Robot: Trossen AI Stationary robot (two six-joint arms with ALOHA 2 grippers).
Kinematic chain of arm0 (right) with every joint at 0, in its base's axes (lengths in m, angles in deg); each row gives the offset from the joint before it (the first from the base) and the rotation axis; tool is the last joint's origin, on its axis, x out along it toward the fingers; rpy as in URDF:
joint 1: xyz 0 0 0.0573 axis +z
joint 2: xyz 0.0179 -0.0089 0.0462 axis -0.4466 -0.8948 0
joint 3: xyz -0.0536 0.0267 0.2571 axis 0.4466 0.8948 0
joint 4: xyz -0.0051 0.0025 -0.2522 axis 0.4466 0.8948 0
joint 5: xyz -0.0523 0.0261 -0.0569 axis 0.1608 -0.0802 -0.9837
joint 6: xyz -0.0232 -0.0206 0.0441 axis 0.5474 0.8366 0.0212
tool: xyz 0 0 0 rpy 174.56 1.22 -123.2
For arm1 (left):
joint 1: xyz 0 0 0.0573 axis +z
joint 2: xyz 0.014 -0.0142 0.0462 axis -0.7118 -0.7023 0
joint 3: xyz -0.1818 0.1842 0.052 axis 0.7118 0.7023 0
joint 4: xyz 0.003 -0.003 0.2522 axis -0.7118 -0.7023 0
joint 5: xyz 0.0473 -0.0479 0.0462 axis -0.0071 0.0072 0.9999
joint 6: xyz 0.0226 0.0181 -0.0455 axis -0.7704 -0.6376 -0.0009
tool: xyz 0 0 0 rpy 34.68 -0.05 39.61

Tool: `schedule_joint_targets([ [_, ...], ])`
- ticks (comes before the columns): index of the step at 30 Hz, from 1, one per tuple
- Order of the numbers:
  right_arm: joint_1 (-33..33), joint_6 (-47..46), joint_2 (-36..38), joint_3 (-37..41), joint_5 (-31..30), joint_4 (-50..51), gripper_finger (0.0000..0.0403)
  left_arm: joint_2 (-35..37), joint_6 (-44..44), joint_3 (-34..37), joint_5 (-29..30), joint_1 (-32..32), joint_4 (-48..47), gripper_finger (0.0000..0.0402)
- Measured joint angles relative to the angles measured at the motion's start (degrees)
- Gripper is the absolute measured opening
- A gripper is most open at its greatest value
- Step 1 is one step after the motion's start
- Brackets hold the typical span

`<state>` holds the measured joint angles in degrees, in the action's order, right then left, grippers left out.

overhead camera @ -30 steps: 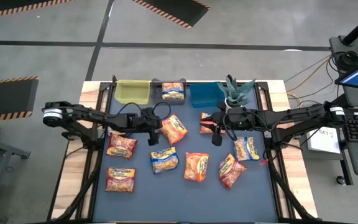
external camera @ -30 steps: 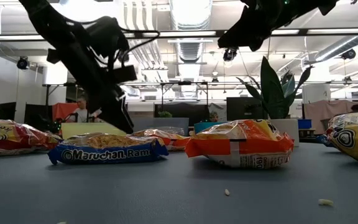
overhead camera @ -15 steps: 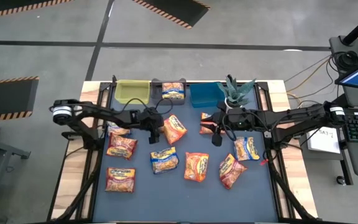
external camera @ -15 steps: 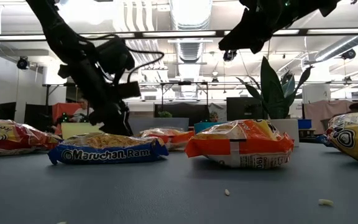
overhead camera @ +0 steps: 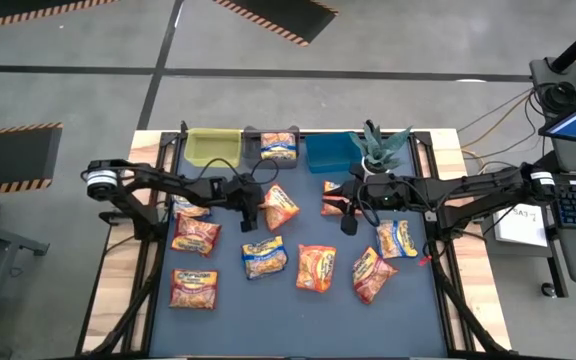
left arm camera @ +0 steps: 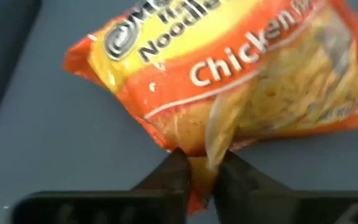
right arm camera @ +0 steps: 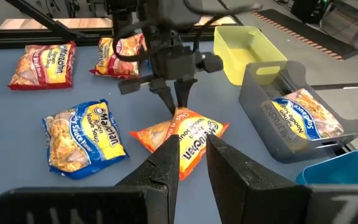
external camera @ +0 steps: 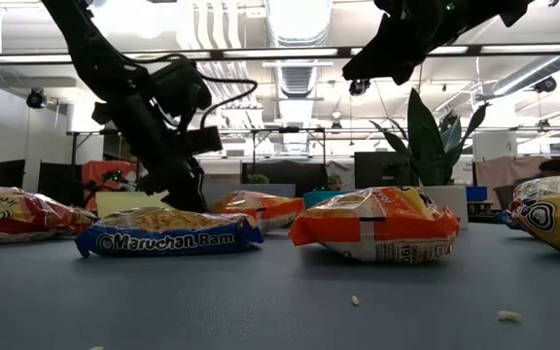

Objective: Sort Maruchan noodles
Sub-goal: Put the orange noodle pack into the yellow bin

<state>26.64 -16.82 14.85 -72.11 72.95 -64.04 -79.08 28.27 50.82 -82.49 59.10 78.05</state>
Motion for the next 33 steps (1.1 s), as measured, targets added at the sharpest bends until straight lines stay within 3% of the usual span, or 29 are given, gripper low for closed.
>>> schedule_joint_targets([
  [6,0.0,-0.5,0.0,0.1,0.0,0.0,0.0068,6.6,0.6,0.0,-0.5,-1.1,-0.2,0.0006],
  [13,0.0,-0.8,0.0,0.1,0.0,0.1,0.0068,21.4,0.0,0.0,1.9,-1.2,-1.3,0.0002],
  [15,0.0,-0.8,0.0,0.1,0.0,0.1,0.0068,25.8,-0.5,0.0,6.4,-1.3,-2.1,0.0001],
  [17,0.0,-0.8,0.0,0.2,0.0,0.1,0.0068,29.9,-0.9,-0.2,14.9,-1.3,-3.8,0.0001],
  [23,0.0,-0.8,0.0,0.2,0.0,0.1,0.0068,36.3,-0.8,-4.7,53.0,-0.4,-18.4,0.0001],
  [25,0.0,-0.8,0.0,0.2,0.0,0.1,0.0068,36.5,1.4,-6.5,62.0,0.9,-24.8,0.0000],
  [27,0.0,-0.8,0.0,0.2,0.0,0.1,0.0068,36.2,4.1,-8.1,64.7,3.0,-30.2,0.0000],
  [33,0.0,-0.8,0.0,0.2,0.0,0.1,0.0068,31.7,8.5,-9.1,62.6,12.2,-37.8,0.0000],
])
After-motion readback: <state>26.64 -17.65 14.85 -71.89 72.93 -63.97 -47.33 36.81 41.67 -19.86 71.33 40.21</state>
